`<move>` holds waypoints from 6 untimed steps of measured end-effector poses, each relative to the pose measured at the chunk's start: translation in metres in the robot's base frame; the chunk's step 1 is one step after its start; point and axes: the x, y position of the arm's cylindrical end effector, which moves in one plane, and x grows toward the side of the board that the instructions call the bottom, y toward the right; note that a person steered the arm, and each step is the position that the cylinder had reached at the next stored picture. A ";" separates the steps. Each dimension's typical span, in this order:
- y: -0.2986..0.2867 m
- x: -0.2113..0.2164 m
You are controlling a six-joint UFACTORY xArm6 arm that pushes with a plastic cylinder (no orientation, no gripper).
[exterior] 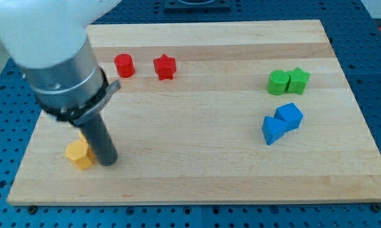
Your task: Keep the yellow heart underneath the red circle
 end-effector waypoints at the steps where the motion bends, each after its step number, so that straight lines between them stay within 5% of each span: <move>1: 0.000 0.039; 6: -0.106 0.048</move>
